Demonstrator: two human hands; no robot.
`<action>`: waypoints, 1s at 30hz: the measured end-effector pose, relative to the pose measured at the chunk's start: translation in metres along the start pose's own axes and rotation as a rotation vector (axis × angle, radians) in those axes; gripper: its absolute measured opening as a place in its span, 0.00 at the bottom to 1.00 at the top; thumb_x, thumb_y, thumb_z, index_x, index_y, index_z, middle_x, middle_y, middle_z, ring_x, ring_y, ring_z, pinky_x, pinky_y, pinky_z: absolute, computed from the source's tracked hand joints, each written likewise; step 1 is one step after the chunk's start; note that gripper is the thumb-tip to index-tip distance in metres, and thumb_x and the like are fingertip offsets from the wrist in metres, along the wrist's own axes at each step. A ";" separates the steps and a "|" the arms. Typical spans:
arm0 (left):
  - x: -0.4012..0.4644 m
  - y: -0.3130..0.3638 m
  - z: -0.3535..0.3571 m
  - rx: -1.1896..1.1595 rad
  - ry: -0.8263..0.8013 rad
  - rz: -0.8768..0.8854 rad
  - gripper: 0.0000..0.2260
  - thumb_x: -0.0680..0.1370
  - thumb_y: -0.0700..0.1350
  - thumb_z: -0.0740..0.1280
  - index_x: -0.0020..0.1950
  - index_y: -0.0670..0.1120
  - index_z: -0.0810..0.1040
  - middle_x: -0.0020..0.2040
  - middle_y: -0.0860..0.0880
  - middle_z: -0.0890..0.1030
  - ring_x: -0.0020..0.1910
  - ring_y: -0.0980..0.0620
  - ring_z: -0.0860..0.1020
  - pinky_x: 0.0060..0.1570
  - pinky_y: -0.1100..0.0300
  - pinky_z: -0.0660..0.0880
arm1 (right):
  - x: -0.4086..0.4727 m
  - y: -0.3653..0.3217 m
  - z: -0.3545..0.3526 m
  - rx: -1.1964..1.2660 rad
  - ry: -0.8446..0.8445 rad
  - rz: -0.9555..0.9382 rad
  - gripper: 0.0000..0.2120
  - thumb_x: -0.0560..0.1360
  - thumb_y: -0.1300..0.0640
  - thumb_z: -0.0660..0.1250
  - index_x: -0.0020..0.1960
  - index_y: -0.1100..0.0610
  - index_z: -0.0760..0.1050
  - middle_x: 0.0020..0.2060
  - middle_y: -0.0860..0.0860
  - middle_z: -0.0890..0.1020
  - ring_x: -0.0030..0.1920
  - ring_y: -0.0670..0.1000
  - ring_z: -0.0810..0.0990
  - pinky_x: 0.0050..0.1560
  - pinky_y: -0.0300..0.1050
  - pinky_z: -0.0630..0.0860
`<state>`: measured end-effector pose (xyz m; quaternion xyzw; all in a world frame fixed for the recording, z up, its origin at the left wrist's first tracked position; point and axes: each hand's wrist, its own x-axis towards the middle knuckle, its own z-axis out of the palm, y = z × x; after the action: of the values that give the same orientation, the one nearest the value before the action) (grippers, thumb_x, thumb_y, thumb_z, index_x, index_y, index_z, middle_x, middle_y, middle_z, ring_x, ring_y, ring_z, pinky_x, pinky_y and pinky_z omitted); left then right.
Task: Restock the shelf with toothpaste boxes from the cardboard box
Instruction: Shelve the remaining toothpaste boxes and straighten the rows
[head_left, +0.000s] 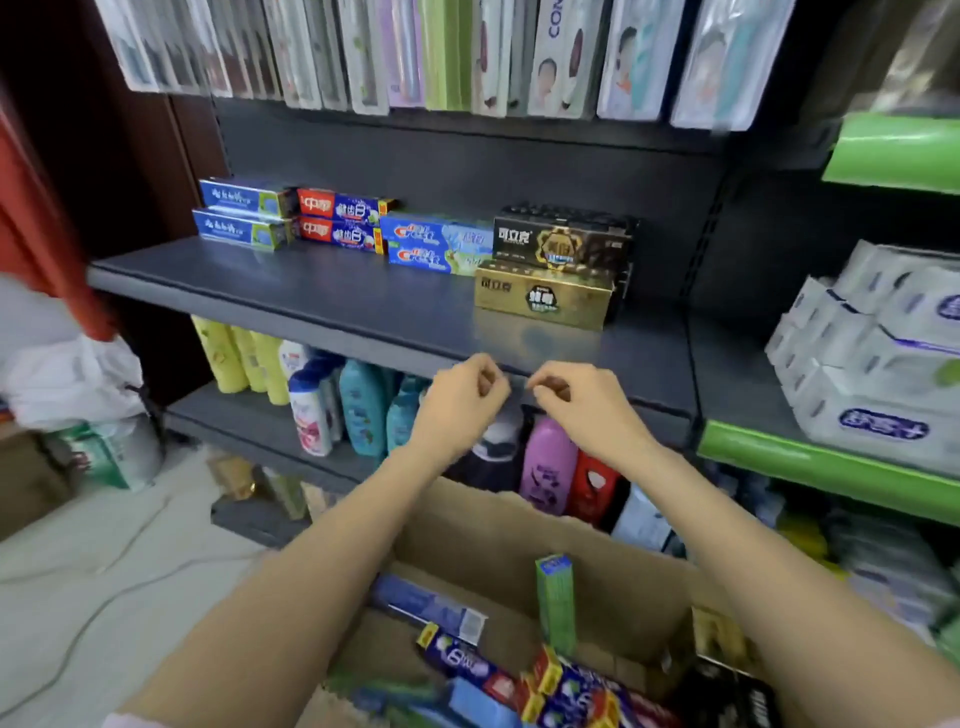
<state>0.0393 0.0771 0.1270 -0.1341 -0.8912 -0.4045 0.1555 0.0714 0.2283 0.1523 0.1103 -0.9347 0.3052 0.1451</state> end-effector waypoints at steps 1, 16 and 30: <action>-0.017 -0.004 0.008 0.018 -0.033 -0.033 0.04 0.75 0.43 0.64 0.41 0.44 0.75 0.38 0.44 0.82 0.43 0.44 0.80 0.47 0.52 0.74 | -0.016 0.007 0.008 -0.023 -0.060 0.020 0.09 0.76 0.60 0.62 0.49 0.55 0.81 0.43 0.51 0.84 0.45 0.51 0.81 0.46 0.43 0.73; -0.131 -0.070 0.125 0.220 -0.711 -0.281 0.23 0.77 0.39 0.62 0.72 0.42 0.65 0.70 0.41 0.70 0.69 0.43 0.69 0.67 0.55 0.65 | -0.119 0.130 0.122 -0.195 -0.668 0.260 0.30 0.77 0.67 0.57 0.77 0.59 0.52 0.74 0.55 0.58 0.74 0.56 0.59 0.74 0.47 0.56; -0.143 -0.104 0.159 -0.306 -0.498 -0.591 0.17 0.75 0.29 0.60 0.62 0.39 0.73 0.60 0.40 0.78 0.61 0.44 0.76 0.61 0.49 0.74 | -0.139 0.151 0.154 0.219 -0.290 0.497 0.23 0.70 0.60 0.73 0.61 0.59 0.69 0.54 0.53 0.79 0.50 0.51 0.76 0.52 0.46 0.71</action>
<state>0.1050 0.1161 -0.0981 0.0122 -0.8312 -0.5149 -0.2094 0.1254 0.2704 -0.0951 -0.0643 -0.9056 0.4113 -0.0815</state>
